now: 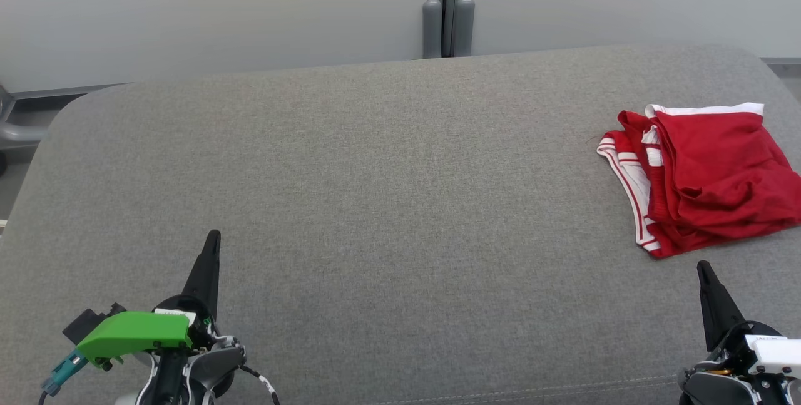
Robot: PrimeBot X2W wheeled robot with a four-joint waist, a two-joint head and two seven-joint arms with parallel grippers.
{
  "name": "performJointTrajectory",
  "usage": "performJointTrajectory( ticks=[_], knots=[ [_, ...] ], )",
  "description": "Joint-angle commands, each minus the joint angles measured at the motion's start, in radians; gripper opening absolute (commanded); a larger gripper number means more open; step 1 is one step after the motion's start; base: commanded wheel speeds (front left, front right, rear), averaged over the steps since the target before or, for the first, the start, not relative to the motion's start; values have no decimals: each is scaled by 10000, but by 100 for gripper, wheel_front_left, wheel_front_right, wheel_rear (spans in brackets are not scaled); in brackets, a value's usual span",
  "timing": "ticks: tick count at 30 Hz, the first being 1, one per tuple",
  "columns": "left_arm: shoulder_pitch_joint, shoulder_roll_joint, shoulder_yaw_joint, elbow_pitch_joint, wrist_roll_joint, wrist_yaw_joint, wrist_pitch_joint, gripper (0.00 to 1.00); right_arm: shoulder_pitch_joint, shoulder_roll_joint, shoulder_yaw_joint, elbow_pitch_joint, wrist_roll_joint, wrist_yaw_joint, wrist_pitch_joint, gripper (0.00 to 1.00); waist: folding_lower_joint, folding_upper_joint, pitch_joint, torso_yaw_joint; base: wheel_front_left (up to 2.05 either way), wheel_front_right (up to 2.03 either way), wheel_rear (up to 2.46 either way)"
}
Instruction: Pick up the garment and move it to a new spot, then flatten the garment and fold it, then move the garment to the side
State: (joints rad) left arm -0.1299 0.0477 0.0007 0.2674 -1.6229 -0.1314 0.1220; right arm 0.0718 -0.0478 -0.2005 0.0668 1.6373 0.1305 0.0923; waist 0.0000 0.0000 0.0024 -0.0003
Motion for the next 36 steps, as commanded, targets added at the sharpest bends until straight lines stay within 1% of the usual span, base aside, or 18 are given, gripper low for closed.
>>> performJointTrajectory(
  ticks=[1,36],
  knots=[
    [-119,5,29,20,-40,-33,-2,0,77,-45,-16,-40,45,4,25,0,0,0,0,0,0,0,0],
    [-119,5,23,18,-45,-33,-7,0,78,-45,-16,-40,45,4,24,0,0,0,0,0,0,0,0]
  ],
)
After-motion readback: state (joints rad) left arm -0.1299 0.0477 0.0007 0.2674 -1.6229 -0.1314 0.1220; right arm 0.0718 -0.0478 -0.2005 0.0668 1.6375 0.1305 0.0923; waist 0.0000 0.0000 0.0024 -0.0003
